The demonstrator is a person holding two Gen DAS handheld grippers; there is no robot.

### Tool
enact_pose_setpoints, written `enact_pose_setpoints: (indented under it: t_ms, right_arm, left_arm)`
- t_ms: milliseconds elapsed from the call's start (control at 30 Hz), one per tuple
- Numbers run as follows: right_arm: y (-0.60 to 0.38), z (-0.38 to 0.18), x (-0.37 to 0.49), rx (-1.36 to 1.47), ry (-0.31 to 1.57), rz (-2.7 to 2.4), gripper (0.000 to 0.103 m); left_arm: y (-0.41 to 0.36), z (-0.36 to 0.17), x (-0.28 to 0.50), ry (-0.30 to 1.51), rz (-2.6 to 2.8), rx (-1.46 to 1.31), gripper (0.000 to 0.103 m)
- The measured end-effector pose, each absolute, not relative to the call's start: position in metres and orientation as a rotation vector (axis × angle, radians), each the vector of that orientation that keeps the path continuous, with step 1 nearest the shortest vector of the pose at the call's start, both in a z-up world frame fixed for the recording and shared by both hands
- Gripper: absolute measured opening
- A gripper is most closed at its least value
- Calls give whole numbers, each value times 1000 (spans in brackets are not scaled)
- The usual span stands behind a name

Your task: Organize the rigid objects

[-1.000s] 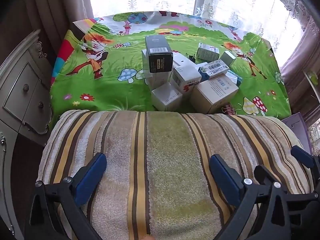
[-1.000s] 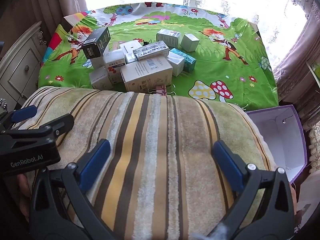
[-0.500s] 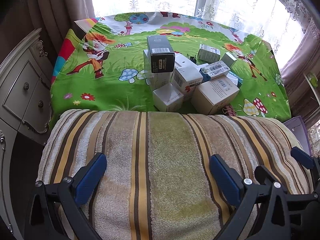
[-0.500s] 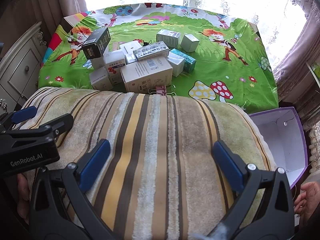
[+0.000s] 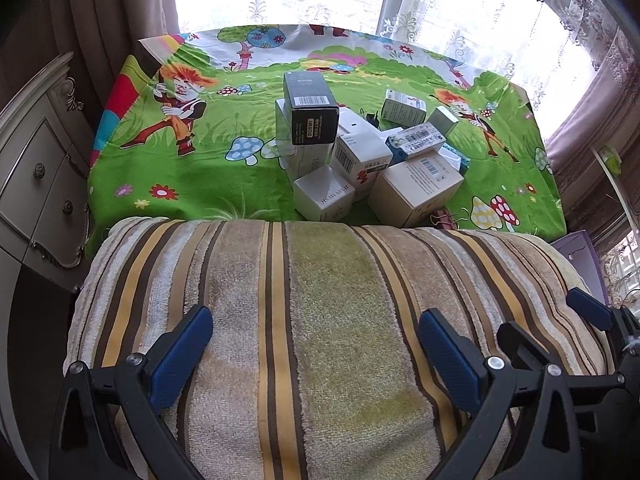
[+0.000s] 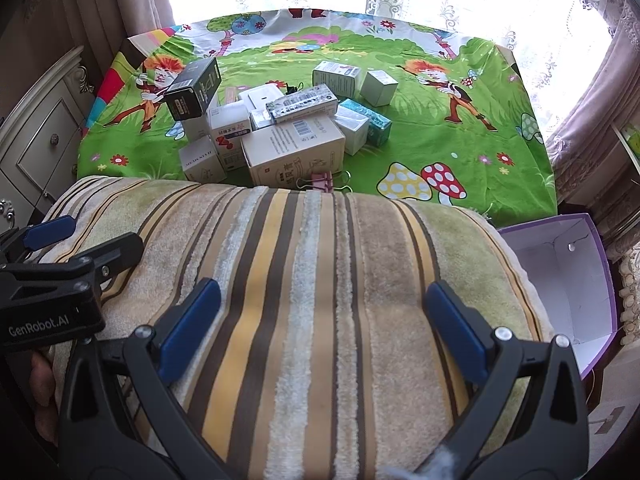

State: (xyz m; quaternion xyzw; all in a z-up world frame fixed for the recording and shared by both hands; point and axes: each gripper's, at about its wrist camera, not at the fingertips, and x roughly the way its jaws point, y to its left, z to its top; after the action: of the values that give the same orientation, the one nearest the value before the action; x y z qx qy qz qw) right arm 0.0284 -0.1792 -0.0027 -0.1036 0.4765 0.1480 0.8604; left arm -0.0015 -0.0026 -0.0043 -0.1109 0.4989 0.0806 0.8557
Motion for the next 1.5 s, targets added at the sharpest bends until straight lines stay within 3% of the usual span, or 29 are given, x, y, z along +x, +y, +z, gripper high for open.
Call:
enact_pose_setpoints:
  t_ms: [333,500,767,933,1067,1167,1500]
  right_arm:
    - [-172,-9,28,-257,967,298,103]
    - [-178,-7,40,-215,1033,351,103]
    - [-184,3,64,-196,1090,514,103]
    - [-173,29,91,-199,918,547,103]
    - [-161,38,124,-214,836,518,103]
    - [-147,41,152,-243,791,541,103]
    - [-113,-4,192,-372,883,630,103]
  left_arm:
    - [0,7,-12,922,93,-337,103]
    - [-8,16,-5,914,88,-256,88]
    - [3,44,22,872,117,-216,88]
    - [25,53,60,885,136,-293,85]
    - [34,48,97,914,164,-312,85]
    - [38,37,120,939,177,-331,78]
    - [41,4,147,989,212,-307,70]
